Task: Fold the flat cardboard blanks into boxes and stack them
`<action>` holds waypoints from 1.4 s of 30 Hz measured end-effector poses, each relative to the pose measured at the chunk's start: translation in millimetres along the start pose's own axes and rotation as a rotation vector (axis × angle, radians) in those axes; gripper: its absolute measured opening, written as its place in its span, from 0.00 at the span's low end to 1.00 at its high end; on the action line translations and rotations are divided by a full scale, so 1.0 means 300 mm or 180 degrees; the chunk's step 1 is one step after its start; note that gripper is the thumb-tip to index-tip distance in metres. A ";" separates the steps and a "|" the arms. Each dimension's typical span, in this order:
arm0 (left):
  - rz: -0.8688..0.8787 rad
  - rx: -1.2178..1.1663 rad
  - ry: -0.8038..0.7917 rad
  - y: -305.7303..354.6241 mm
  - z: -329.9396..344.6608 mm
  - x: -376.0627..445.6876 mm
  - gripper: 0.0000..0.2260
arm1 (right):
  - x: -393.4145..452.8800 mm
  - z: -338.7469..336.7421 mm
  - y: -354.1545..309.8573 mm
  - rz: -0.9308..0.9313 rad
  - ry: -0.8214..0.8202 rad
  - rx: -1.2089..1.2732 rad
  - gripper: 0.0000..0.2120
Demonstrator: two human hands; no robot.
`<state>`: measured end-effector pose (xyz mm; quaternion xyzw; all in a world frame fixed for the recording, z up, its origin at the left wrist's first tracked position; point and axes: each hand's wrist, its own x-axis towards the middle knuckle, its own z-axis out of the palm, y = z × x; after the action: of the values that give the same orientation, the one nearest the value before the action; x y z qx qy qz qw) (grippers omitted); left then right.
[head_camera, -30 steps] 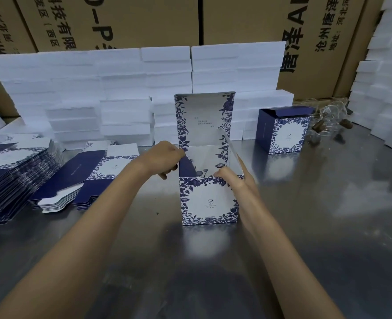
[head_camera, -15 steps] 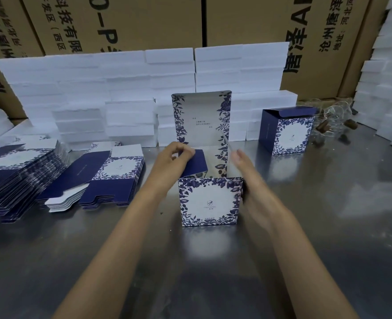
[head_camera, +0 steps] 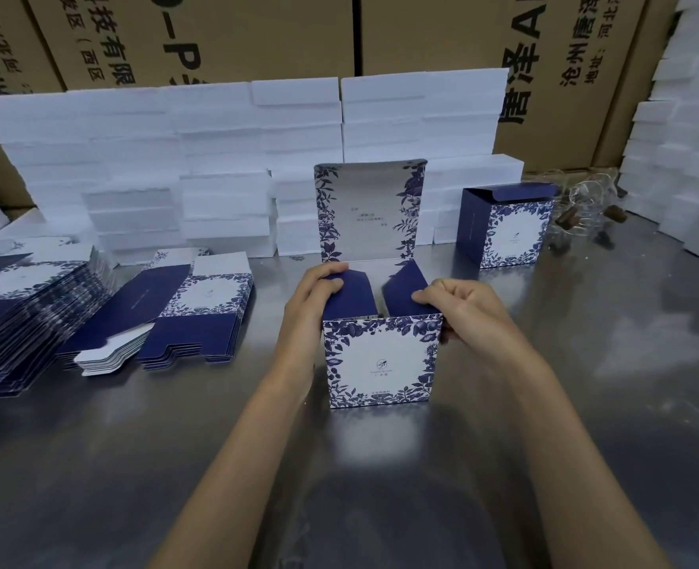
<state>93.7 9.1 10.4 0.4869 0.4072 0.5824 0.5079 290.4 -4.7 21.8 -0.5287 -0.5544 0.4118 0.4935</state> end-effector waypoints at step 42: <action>0.0048 0.0796 -0.0009 0.078 -0.021 0.008 0.03 | 0.088 -0.043 -0.104 -0.0080 0.0022 -0.0600 0.02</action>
<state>82.9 8.0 32.2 0.5504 0.4722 0.5301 0.4394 298.8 17.6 57.6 -0.5673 -0.5955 0.3497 0.4486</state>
